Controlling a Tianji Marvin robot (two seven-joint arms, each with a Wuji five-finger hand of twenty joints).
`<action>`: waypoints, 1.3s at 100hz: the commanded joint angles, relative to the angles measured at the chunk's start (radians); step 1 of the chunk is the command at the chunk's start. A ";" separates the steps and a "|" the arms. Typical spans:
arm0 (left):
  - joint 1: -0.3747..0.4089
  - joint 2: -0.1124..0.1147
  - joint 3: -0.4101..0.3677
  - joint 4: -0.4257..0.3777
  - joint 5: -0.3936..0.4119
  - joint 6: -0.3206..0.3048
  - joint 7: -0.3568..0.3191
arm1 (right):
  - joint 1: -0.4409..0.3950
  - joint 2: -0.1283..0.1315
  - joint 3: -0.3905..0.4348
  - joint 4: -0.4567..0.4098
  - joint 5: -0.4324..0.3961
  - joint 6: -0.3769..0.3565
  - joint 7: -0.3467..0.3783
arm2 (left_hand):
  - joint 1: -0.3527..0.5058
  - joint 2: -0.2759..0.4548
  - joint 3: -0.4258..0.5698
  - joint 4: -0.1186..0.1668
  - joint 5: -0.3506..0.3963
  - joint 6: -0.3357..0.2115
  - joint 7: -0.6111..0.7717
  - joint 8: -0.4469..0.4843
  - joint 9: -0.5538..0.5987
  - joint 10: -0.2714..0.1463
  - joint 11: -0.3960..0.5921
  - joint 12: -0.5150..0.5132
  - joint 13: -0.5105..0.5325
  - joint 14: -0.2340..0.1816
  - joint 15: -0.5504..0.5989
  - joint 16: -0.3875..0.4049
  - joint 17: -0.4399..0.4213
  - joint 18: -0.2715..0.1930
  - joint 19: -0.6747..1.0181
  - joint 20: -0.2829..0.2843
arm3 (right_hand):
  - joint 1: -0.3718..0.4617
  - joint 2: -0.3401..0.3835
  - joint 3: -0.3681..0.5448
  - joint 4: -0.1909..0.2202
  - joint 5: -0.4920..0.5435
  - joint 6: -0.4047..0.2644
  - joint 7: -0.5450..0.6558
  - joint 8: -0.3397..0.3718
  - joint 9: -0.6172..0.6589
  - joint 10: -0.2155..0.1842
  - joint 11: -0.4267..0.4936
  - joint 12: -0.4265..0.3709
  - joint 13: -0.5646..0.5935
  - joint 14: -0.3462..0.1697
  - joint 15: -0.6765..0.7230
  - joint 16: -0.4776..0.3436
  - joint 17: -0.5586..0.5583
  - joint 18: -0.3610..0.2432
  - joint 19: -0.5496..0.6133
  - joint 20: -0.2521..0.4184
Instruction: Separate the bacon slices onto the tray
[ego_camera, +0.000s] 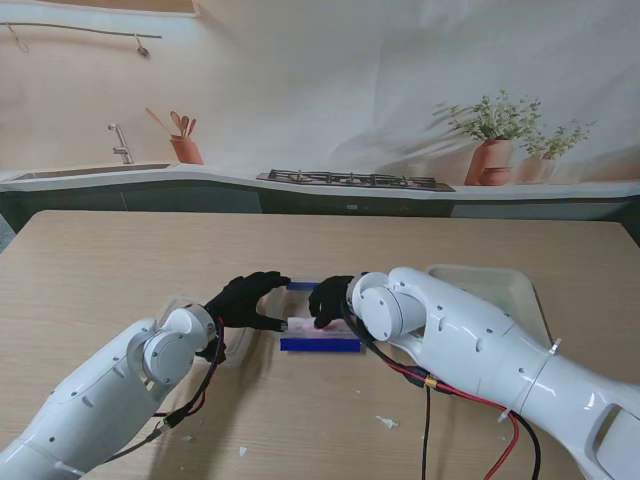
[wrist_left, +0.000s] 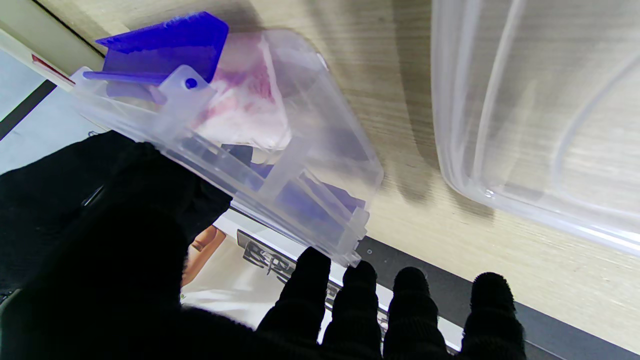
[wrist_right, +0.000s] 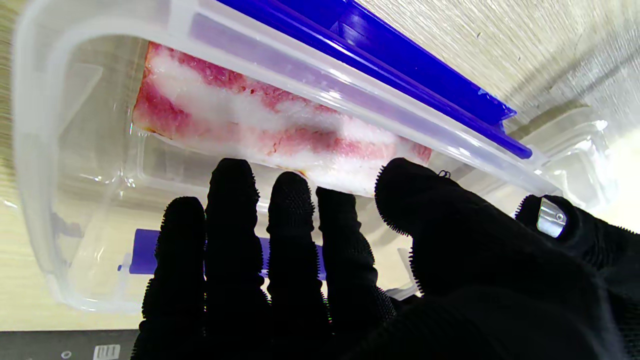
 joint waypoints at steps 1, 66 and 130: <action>0.014 0.001 0.005 0.007 0.006 0.003 -0.023 | -0.002 -0.004 -0.015 0.008 0.001 -0.010 0.025 | 0.054 -0.061 0.008 0.015 0.000 0.043 0.002 0.006 -0.005 -0.042 0.006 0.011 -0.034 -0.026 -0.020 -0.011 -0.006 0.001 -0.044 0.020 | -0.011 -0.045 0.034 0.002 0.007 -0.021 0.019 0.018 -0.006 -0.064 0.025 0.021 0.041 -0.020 0.038 0.016 -0.013 -0.009 0.038 0.021; 0.014 0.002 0.003 0.006 0.007 0.003 -0.025 | 0.011 -0.008 -0.036 0.028 -0.047 -0.041 0.001 | 0.053 -0.061 0.010 0.014 0.001 0.043 0.003 0.007 -0.004 -0.042 0.007 0.010 -0.035 -0.024 -0.020 -0.009 -0.007 0.002 -0.043 0.020 | 0.074 -0.131 -0.005 -0.130 0.113 -0.160 0.424 -0.052 -0.179 -0.074 -0.013 0.102 -0.098 -0.039 0.016 0.021 -0.092 -0.036 0.003 0.040; 0.018 0.002 0.000 0.003 0.011 0.003 -0.023 | 0.022 -0.026 -0.061 0.082 -0.052 -0.088 -0.040 | 0.053 -0.061 0.009 0.014 0.001 0.042 0.003 0.007 -0.004 -0.044 0.008 0.009 -0.034 -0.025 -0.020 -0.009 -0.007 0.002 -0.043 0.021 | 0.219 -0.159 0.070 -0.127 0.174 -0.260 0.507 -0.084 0.288 -0.100 -0.094 -0.084 0.230 -0.055 -0.002 -0.017 0.089 0.018 0.039 0.015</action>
